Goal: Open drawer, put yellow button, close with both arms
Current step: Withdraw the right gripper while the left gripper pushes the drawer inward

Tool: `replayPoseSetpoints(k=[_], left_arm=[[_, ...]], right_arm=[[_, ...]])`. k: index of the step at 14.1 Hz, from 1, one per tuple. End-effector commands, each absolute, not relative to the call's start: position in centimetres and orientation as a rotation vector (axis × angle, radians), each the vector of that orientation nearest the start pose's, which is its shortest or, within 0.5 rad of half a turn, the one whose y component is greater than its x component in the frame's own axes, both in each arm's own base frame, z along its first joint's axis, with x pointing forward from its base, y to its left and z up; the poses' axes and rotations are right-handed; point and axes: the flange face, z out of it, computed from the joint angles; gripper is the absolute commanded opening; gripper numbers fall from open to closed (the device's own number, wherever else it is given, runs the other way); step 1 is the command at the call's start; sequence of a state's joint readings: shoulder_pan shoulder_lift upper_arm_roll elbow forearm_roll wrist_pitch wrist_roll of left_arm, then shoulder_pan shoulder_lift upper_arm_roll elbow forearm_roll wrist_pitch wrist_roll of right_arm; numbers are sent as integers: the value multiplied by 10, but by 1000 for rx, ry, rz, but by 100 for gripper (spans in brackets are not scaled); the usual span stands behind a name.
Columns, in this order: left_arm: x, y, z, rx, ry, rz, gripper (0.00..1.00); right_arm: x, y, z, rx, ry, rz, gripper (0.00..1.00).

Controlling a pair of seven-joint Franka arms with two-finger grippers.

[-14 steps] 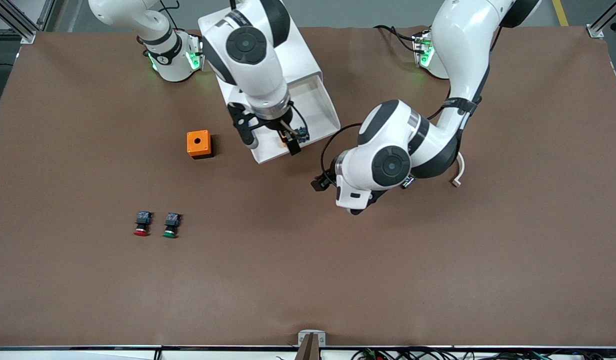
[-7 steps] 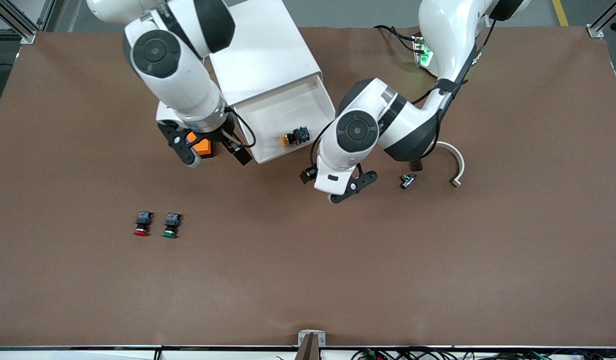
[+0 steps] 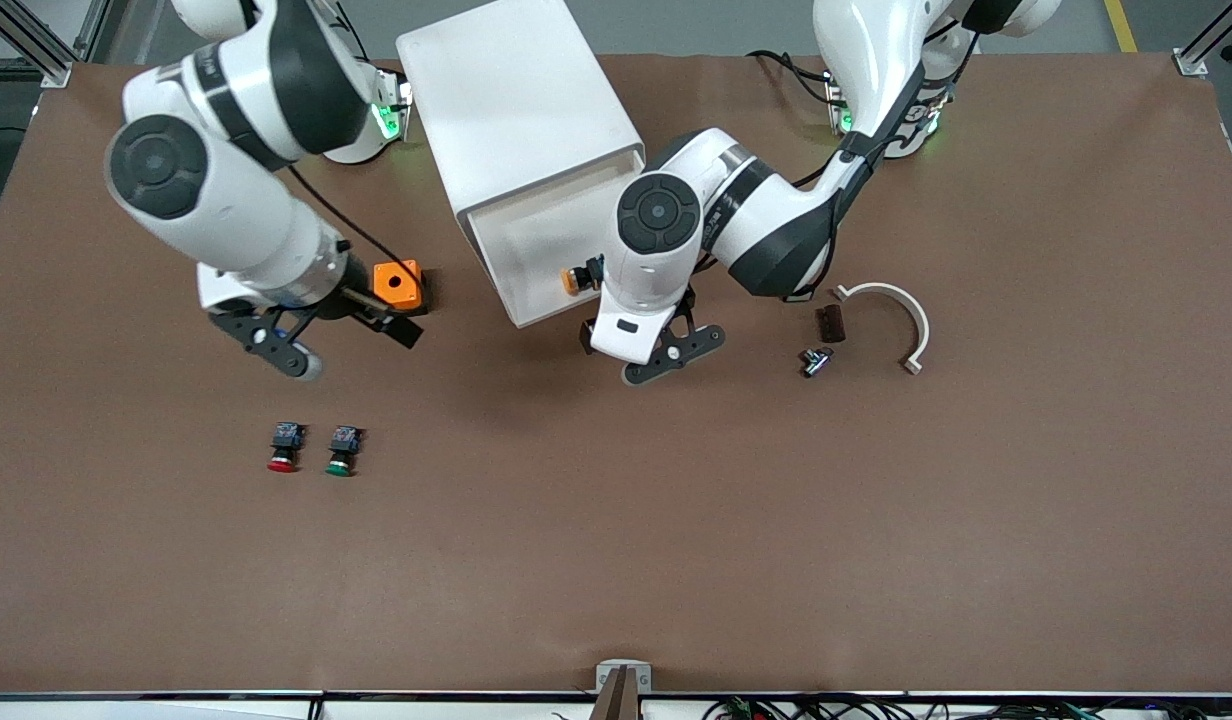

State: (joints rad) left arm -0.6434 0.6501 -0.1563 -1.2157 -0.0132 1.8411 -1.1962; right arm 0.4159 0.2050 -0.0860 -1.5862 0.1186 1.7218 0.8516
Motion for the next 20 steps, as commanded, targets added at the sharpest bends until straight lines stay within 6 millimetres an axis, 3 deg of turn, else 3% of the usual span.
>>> replayPoseSetpoints(k=[1, 8, 13, 16, 20], left_arm=[[523, -508, 400, -3116, -633, 109, 100], [500, -520, 387, -3132, -586, 102, 100], [484, -531, 384, -3135, -579, 152, 100], [474, -536, 380, -3120, -609, 190, 100], [462, -542, 376, -3117, -664, 322, 100]], right_arm=[[590, 164, 521, -2997, 711, 164, 100], [608, 52, 521, -3018, 478, 149, 100], [606, -13, 529, -3025, 301, 111, 100], [596, -43, 546, -3027, 225, 77, 100], [578, -51, 571, -3025, 244, 69, 100]])
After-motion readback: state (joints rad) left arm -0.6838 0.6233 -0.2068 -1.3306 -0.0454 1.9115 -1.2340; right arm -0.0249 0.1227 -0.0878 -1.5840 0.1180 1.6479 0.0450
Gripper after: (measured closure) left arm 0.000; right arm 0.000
